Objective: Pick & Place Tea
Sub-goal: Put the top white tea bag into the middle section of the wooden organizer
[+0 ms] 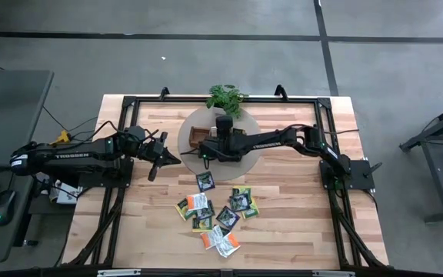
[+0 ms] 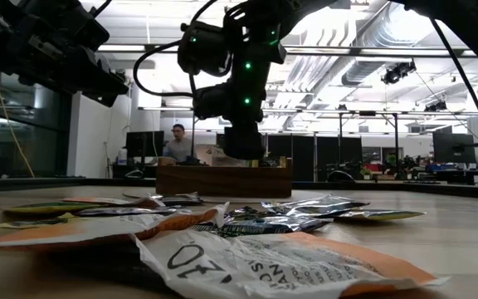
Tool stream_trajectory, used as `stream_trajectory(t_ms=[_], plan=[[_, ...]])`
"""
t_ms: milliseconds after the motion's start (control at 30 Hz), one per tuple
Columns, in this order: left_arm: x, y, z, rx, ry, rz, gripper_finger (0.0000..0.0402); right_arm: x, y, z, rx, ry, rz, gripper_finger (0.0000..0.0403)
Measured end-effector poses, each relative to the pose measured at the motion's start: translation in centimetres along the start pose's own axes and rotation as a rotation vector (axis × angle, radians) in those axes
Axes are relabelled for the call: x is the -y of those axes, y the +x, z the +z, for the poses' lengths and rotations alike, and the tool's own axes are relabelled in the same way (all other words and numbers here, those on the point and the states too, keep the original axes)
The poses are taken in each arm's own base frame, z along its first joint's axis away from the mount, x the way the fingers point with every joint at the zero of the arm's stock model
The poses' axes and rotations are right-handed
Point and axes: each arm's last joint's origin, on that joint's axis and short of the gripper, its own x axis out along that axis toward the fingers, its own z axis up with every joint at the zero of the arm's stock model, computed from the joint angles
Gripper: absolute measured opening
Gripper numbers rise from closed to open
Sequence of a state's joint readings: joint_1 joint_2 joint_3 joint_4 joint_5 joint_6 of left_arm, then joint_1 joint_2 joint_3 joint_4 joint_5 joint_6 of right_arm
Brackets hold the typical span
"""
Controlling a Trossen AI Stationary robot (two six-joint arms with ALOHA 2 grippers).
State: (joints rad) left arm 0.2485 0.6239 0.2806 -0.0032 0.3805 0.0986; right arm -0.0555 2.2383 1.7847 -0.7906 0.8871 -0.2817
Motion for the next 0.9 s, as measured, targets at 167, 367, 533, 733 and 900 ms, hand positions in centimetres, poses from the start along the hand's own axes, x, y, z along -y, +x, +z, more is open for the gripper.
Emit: stream_trajectory(t_ms=[167,367,533,733,900], plan=[[0.0,0.0,0.0,0.000,0.000,0.000,0.0000,0.0,-0.3,0.1,-0.007,-0.012,-0.057,0.0080],[0.0,0.0,0.0,0.000,0.000,0.000,0.0000,0.1,-1.0,0.2,0.006,-0.010,-0.072,0.0081],[0.0,0.0,0.0,0.000,0.000,0.000,0.0000,0.6,-2.4,0.3,0.036,0.001,-0.074,0.0081],[0.0,0.0,0.0,0.000,0.000,0.000,0.0000,0.3,-4.7,0.3,0.082,0.037,-0.050,0.0081],[0.0,0.0,0.0,0.000,0.000,0.000,0.0000,-0.1,-6.8,0.2,0.133,0.096,0.049,0.0081]])
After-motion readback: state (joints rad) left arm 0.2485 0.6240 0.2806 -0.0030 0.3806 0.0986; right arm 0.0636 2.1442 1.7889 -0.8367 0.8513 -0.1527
